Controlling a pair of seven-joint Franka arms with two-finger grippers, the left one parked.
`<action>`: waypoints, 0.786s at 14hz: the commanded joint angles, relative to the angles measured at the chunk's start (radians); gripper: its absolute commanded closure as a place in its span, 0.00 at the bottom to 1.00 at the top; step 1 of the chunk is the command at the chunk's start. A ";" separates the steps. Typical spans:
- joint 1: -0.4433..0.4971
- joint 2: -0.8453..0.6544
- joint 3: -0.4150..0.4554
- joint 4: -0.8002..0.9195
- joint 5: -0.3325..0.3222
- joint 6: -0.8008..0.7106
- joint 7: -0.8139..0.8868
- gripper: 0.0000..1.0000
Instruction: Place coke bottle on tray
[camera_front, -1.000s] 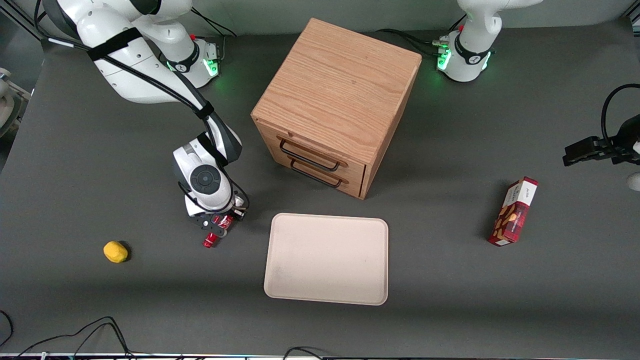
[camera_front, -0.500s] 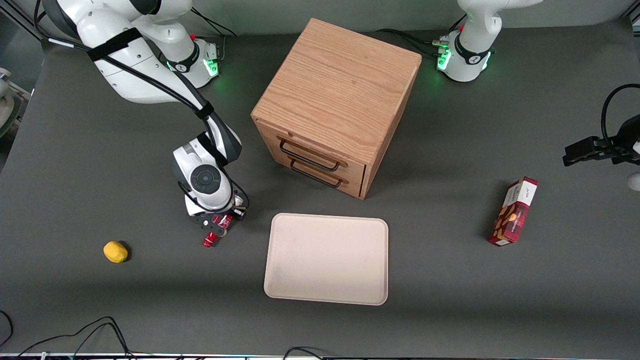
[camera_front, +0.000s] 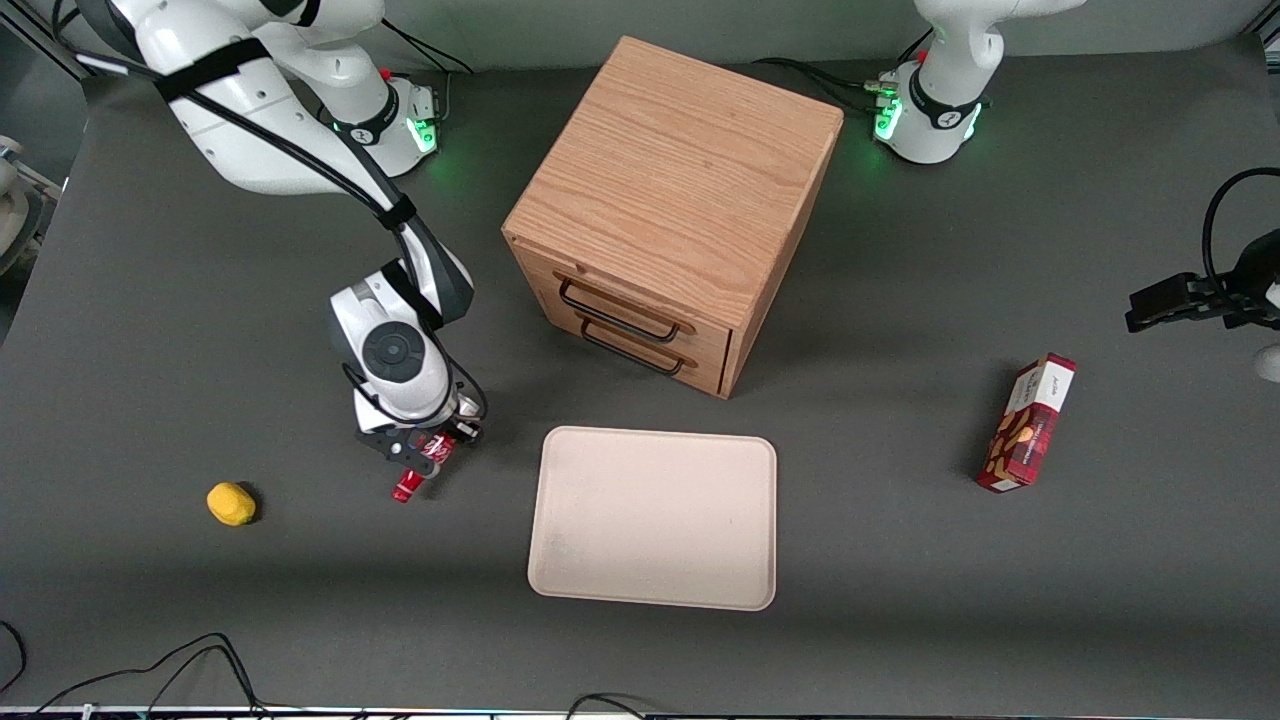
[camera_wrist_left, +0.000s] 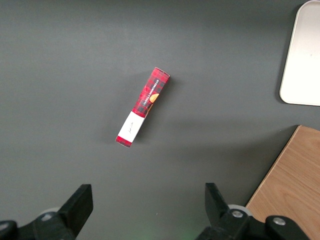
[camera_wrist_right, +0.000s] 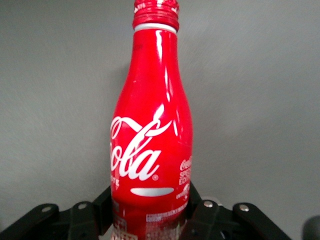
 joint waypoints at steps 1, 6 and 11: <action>-0.091 -0.066 0.088 0.095 0.044 -0.192 -0.101 1.00; -0.136 -0.061 0.101 0.470 0.221 -0.585 -0.325 1.00; -0.136 -0.040 0.094 0.741 0.258 -0.884 -0.457 1.00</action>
